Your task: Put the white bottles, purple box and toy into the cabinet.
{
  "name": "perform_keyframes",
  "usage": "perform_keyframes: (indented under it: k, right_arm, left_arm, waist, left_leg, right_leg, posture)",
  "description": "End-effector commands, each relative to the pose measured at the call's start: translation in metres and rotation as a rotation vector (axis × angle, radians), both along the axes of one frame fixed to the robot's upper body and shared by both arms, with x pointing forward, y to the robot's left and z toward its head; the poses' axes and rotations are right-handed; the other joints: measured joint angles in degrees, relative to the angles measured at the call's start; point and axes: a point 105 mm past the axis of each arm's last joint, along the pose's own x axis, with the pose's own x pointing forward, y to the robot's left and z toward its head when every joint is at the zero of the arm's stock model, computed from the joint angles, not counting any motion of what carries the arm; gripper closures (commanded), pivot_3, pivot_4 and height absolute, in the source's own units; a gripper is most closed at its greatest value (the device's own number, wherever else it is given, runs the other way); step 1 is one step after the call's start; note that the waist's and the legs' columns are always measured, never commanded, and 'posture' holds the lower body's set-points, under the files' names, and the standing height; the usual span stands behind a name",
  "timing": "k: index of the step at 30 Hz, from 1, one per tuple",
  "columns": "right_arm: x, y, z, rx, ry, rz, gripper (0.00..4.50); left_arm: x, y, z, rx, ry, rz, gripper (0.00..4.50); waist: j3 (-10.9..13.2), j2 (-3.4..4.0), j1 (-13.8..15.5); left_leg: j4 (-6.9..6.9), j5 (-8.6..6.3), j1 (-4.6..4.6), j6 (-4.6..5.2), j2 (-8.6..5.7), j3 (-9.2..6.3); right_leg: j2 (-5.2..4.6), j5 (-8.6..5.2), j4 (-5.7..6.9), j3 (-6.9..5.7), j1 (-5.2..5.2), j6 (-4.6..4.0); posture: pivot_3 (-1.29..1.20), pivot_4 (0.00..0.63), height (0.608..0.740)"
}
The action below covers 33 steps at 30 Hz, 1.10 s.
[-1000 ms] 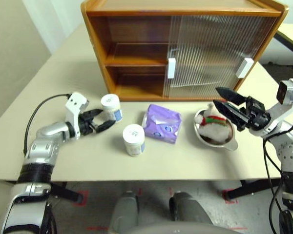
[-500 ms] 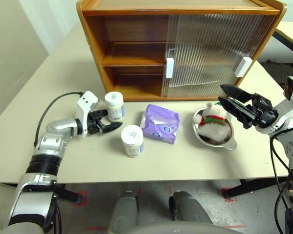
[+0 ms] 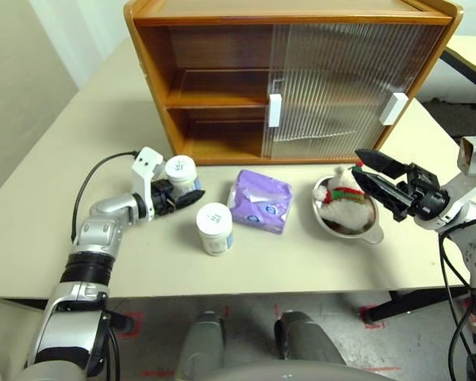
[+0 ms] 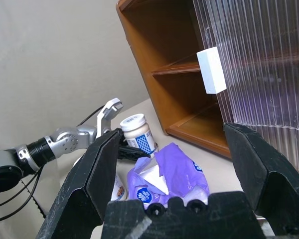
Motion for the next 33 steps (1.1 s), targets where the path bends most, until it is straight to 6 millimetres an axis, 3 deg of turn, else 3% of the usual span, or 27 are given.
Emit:
perform_keyframes:
  k: [1,7,11,16,21,26,33]
  right_arm:
    - [-0.001,-0.002,0.004,-0.017,-0.019,-0.003,0.0]
    - [0.001,-0.004,0.002,-0.023,-0.016,-0.002,0.0]
    - [0.003,-0.005,0.003,-0.02,-0.022,-0.001,0.0]
    - [-0.001,-0.001,-0.008,-0.084,-0.016,0.037,0.0]
    - [-0.001,0.008,-0.005,-0.099,-0.066,0.082,0.0]
    - [-0.005,0.028,-0.022,-0.159,-0.069,0.163,0.0]
    - [0.001,0.04,-0.025,-0.155,-0.17,0.051,0.0]
  left_arm:
    - [-0.006,0.0,-0.007,-0.018,0.03,-0.003,1.18]
    - [-0.001,-0.002,0.009,-0.044,-0.044,0.036,1.18]
    - [0.003,-0.014,0.019,-0.041,-0.084,0.042,1.21]
    - [0.027,-0.028,0.043,-0.04,-0.217,0.149,1.21]
    - [0.04,-0.039,0.046,-0.022,-0.235,0.166,1.21]
    - [0.056,-0.047,0.047,0.044,-0.253,0.187,1.22]
    - [0.075,-0.053,0.054,0.069,-0.284,0.237,1.22]
  waist:
    - [0.0,0.0,-0.01]
    - [0.0,0.0,-0.06]
    - [-0.01,-0.02,0.19]
    - [-0.02,-0.04,0.53]
    - [-0.05,-0.08,0.32]
    - [-0.07,-0.11,0.34]
    - [-0.07,-0.13,0.4]
  left_leg:
    - [0.0,0.0,0.0,0.0,0.0,0.0]
    - [-0.01,0.0,0.0,0.0,0.0,0.0]
    - [0.01,0.0,-0.01,0.0,0.0,0.0]
    - [0.02,0.0,-0.02,0.0,-0.01,-0.03]
    - [0.08,0.0,-0.02,0.0,-0.05,-0.03]
    - [0.07,0.01,0.01,0.01,-0.05,-0.16]
    - [0.1,0.01,-0.06,0.0,-0.07,-0.14]
  right_leg:
    - [0.0,0.0,-0.01,0.0,0.0,0.0]
    - [0.0,-0.01,-0.01,0.0,-0.01,-0.01]
    - [-0.02,0.0,-0.01,0.0,0.0,0.0]
    - [-0.01,0.04,0.0,0.0,0.04,0.05]
    - [-0.01,0.06,-0.01,0.03,0.07,0.09]
    - [0.11,0.09,-0.01,0.04,0.07,0.07]
    - [0.09,0.09,-0.03,0.05,0.04,0.08]
  posture:
    - [0.07,0.006,0.74]
    - [0.09,0.003,0.74]
    - [0.08,0.0,0.74]
    - [0.1,0.0,0.74]
    - [0.1,0.0,0.74]
    - [0.1,0.0,0.74]
    - [0.08,0.0,0.74]
